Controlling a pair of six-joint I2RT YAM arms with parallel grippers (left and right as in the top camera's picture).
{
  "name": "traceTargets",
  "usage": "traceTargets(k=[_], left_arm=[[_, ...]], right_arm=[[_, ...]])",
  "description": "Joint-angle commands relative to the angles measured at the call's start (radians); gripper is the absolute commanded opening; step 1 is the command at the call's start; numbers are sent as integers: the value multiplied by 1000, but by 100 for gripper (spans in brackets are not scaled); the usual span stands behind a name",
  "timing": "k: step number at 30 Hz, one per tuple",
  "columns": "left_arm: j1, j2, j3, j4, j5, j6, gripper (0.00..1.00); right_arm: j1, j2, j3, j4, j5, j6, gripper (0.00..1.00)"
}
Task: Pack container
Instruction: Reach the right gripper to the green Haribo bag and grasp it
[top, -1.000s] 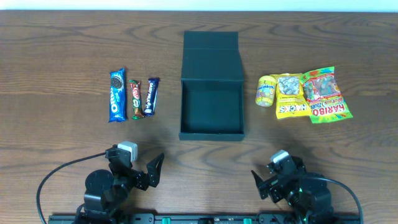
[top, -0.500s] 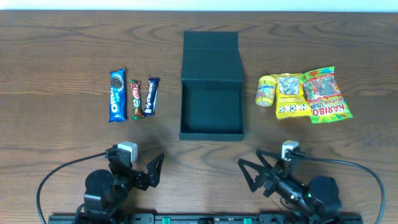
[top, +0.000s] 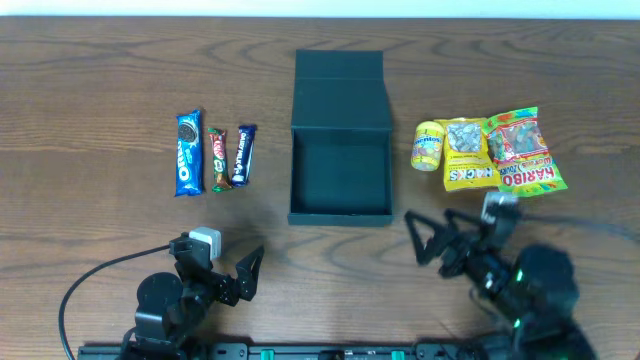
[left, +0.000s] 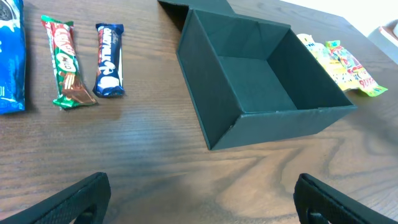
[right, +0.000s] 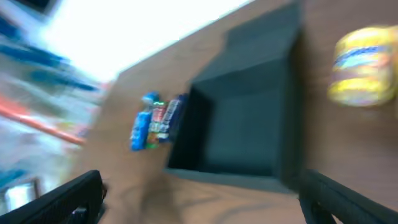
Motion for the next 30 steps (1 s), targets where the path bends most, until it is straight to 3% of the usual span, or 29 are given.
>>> traceTargets(k=[1, 9, 12, 21, 30], left_arm=[[6, -7, -17, 3, 18, 0, 95], [6, -7, -17, 3, 18, 0, 95], [6, -7, -17, 3, 18, 0, 95], [6, -7, -17, 3, 18, 0, 95], [6, -7, -17, 3, 18, 0, 95]], right_arm=[[-43, 167, 184, -92, 161, -208, 99], [-168, 576, 561, -349, 562, -373, 99], [-274, 726, 642, -378, 566, -443, 99], [-555, 1012, 692, -326, 455, -473, 99], [-588, 1265, 692, -177, 406, -575, 99]])
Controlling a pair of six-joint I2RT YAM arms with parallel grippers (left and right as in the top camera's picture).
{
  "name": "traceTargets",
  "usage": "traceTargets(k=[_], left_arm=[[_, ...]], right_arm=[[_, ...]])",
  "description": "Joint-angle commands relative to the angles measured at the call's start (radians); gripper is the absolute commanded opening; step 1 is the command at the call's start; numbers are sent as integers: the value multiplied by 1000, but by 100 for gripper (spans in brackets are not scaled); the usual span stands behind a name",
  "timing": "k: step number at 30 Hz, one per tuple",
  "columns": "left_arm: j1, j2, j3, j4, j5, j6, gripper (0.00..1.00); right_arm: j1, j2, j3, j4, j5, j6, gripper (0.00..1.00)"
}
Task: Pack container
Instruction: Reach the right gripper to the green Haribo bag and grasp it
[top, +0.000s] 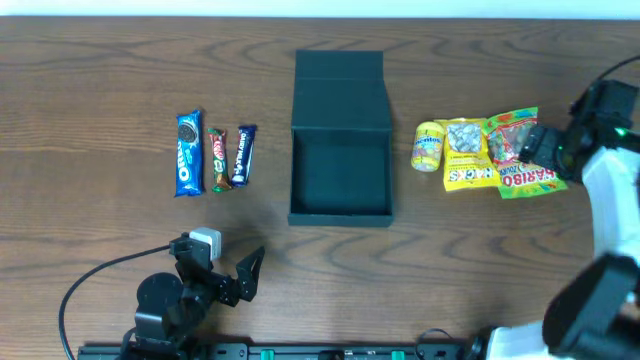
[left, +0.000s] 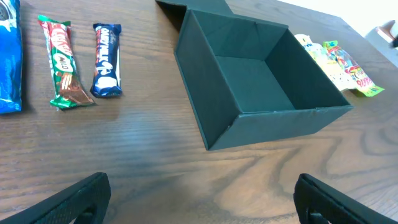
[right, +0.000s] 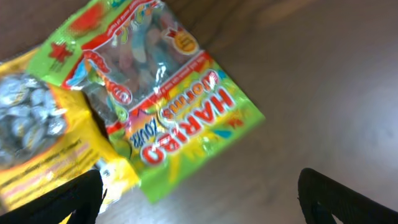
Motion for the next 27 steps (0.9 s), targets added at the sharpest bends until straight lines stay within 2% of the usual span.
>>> traceTargets(k=[1, 9, 19, 20, 21, 24, 26, 27], left_arm=[[6, -6, -17, 1, 11, 3, 95], [6, -6, -17, 1, 11, 3, 95], [6, -6, -17, 1, 11, 3, 95], [6, -6, -17, 1, 11, 3, 95], [6, -6, -17, 1, 11, 3, 95], [6, -6, -17, 1, 11, 3, 95], [6, -6, -17, 1, 11, 3, 95], [6, -6, -17, 1, 11, 3, 95]], right_arm=[[-3, 60, 19, 52, -26, -78, 99], [-2, 216, 19, 217, -90, -257, 99], [2, 367, 19, 385, -104, -269, 98], [3, 380, 19, 389, -106, -269, 96], [5, 399, 19, 391, -106, -269, 89], [6, 421, 19, 391, -106, -267, 65], [6, 422, 19, 389, -106, -250, 55], [6, 422, 19, 389, -106, -233, 47]])
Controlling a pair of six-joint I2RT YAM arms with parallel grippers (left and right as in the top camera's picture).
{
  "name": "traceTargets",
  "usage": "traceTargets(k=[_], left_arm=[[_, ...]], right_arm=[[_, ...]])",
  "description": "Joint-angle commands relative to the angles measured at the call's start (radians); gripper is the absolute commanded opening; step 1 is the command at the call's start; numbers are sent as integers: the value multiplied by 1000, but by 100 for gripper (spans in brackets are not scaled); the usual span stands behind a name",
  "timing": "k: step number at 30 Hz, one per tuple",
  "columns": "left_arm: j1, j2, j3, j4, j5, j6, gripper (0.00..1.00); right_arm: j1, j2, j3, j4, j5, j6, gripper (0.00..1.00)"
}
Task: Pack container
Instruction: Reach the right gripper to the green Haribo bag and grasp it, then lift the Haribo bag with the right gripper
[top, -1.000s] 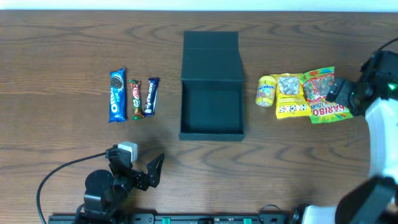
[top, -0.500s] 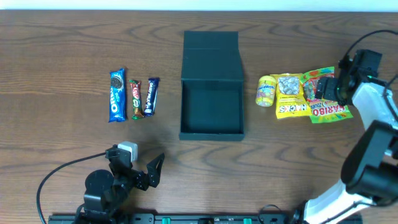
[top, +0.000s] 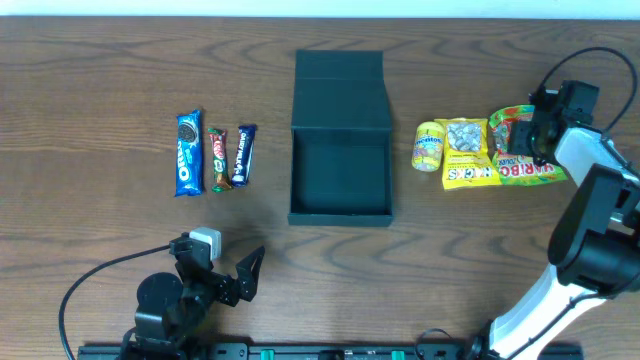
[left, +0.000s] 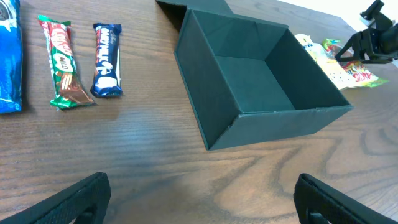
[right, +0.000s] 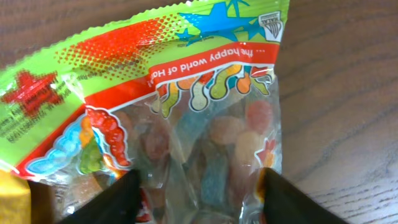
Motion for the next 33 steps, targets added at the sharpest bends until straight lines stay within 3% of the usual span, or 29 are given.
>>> traceTargets(k=[1, 2, 9, 19, 27, 28, 30, 32, 33], left_arm=[[6, -6, -17, 1, 10, 3, 95], [6, -6, -17, 1, 10, 3, 95], [6, -6, -17, 1, 11, 3, 95], [6, -6, -17, 1, 11, 3, 95], [6, -6, -17, 1, 10, 3, 95], [6, -6, -17, 1, 11, 3, 95], [6, -6, -17, 1, 10, 3, 95], [6, -6, -17, 1, 10, 3, 95], [6, -6, -17, 1, 11, 3, 95]], right_arm=[[2, 57, -14, -15, 21, 36, 38], [2, 56, -14, -16, 22, 52, 32], [2, 0, -9, -72, 29, 163, 18], [42, -376, 1, -163, 26, 183, 18], [255, -639, 1, -254, -82, 206, 16], [293, -650, 1, -266, -53, 206, 21], [342, -653, 1, -280, 47, 245, 42], [356, -645, 0, -290, 148, 300, 45], [349, -640, 0, -292, 168, 312, 54]])
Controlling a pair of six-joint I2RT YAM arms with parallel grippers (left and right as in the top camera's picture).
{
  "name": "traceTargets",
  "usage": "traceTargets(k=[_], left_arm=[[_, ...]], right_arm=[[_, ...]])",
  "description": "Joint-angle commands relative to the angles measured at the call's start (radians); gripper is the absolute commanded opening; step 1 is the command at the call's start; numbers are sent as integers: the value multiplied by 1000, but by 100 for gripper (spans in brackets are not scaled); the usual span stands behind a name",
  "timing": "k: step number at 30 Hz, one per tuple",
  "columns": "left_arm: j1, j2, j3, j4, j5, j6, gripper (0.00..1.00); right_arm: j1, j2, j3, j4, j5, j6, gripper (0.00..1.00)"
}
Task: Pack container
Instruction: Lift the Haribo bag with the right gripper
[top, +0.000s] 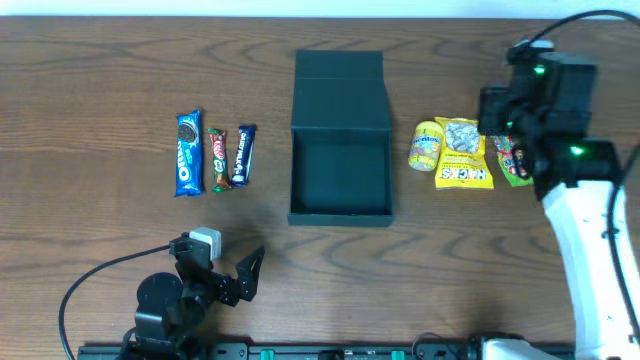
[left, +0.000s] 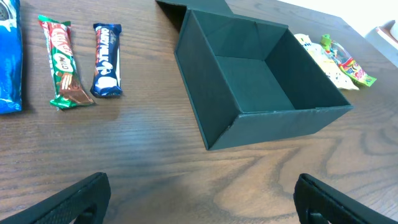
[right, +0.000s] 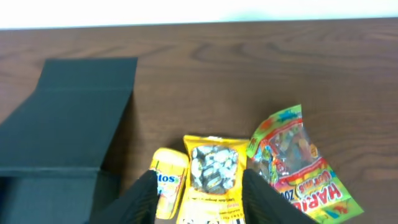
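The dark green box (top: 340, 170) stands open mid-table, its lid (top: 340, 88) folded back and its inside bare. Right of it lie a yellow Mentos tub (top: 427, 145), a yellow snack bag (top: 463, 152) and a Haribo bag (right: 298, 163), which my right arm partly hides in the overhead view. My right gripper (right: 202, 199) hangs open high above the yellow snack bag (right: 211, 171) and holds nothing. Left of the box lie an Oreo pack (top: 188, 152), a green bar (top: 218, 158) and a blue bar (top: 243, 155). At the near edge my left gripper (top: 235, 278) rests open.
Bare wooden table (top: 100, 80) lies all round the box. My left arm's cable (top: 95, 275) curls along the near left edge. In the left wrist view the box wall (left: 280, 127) stands just beyond my open fingers (left: 68, 202).
My right gripper was low with its fingers on either side of the Haribo bag. It is now raised and further left, open above the yellow snack bag. The Haribo bag lies on the table. The left arm is unchanged.
My right gripper was open near the front edge, right of the box. Then it was at the far right beside the Haribo bag, then low astride that bag. Now it hangs high over the snacks with nothing in it. The left gripper stayed put.
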Motion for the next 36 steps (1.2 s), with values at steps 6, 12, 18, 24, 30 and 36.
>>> traceTargets(k=[6, 12, 18, 24, 30, 36], left_arm=[[6, -6, -17, 1, 11, 3, 95], [6, -6, -17, 1, 11, 3, 95], [6, -6, -17, 1, 11, 3, 95], [6, -6, -17, 1, 11, 3, 95], [6, -6, -17, 1, 11, 3, 95], [6, -6, -17, 1, 11, 3, 95]], right_arm=[[-158, 87, 0, 3, 93, 50, 76], [-280, 282, 0, 50, 22, -42, 88], [-313, 459, 0, 174, -23, -72, 88], [-311, 595, 0, 270, -21, -102, 87], [-312, 699, 0, 332, -18, -101, 80], [-312, 735, 0, 334, -18, -101, 50]])
